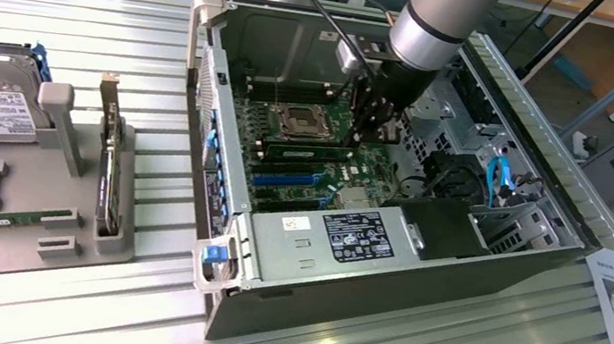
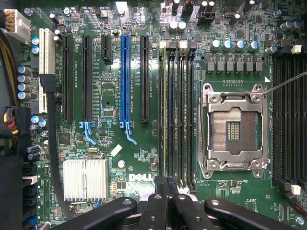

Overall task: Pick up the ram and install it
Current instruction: 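Press down the ram until it locks into place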

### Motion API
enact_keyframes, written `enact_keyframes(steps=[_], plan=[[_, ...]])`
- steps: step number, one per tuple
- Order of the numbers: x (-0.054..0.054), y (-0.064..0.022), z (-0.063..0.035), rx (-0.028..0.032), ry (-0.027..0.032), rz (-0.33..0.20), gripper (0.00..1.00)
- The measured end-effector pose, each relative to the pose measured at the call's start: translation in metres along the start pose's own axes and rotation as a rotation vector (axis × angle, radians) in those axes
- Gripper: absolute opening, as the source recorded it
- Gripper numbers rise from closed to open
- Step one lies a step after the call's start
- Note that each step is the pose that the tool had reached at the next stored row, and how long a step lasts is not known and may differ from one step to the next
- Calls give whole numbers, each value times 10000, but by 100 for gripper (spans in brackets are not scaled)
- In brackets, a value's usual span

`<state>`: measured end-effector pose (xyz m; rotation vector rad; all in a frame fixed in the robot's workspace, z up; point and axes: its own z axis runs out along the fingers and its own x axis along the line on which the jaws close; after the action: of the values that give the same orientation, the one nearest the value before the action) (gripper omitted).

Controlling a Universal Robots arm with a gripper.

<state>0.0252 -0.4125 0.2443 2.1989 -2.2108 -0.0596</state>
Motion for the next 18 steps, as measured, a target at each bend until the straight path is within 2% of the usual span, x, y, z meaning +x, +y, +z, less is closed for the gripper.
enact_keyframes(steps=[9, 18], plan=[[1, 163, 7, 2, 0, -1, 11], [2, 377, 16, 9, 1, -1, 11]])
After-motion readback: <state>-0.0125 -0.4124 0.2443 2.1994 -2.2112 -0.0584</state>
